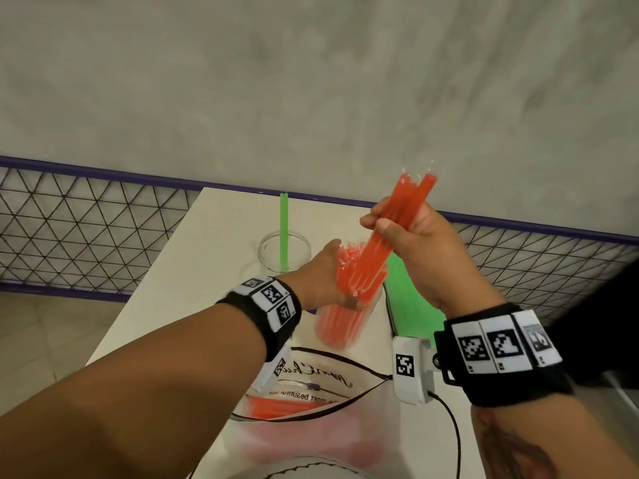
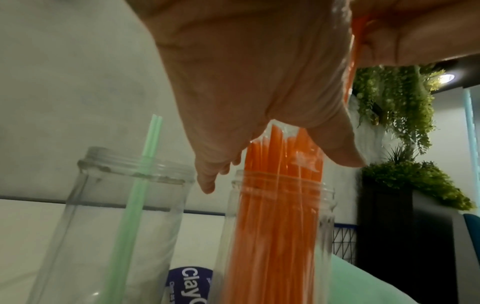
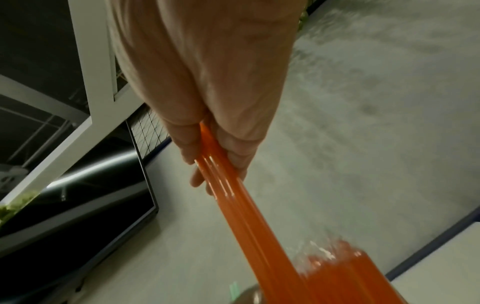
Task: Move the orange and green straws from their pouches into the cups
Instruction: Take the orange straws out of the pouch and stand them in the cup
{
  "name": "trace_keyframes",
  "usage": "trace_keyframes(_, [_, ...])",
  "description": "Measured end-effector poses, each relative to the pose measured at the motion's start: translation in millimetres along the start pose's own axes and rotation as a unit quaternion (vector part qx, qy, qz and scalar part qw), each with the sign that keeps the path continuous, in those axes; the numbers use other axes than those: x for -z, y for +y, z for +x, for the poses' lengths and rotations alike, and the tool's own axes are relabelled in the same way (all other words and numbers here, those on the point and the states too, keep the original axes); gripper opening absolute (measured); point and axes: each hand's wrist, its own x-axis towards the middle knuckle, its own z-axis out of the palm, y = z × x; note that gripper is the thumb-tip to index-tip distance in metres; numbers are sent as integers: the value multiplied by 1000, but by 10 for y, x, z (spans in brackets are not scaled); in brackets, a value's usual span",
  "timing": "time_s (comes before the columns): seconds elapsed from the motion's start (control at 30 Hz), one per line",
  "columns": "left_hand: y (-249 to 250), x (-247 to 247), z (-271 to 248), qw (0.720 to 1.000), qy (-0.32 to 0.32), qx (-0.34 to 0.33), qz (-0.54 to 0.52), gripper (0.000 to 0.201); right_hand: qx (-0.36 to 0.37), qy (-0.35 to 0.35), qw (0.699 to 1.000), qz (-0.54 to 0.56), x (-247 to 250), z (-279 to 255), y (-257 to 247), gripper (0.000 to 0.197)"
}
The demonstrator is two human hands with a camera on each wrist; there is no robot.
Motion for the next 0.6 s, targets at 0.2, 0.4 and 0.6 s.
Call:
trace_keyframes(0.2, [-144, -128, 75, 999, 40, -8, -7, 107, -28, 31, 995, -86, -196, -41, 357, 13])
trace_keyframes(0.4, [-212, -148, 98, 998, 57, -3, -7, 101, 10, 31, 970, -240, -235, -23, 637, 85])
trace_keyframes(0.6, [-200, -139, 93, 998, 66, -10, 17, 103, 257, 30, 871, -418, -281, 120, 393, 65])
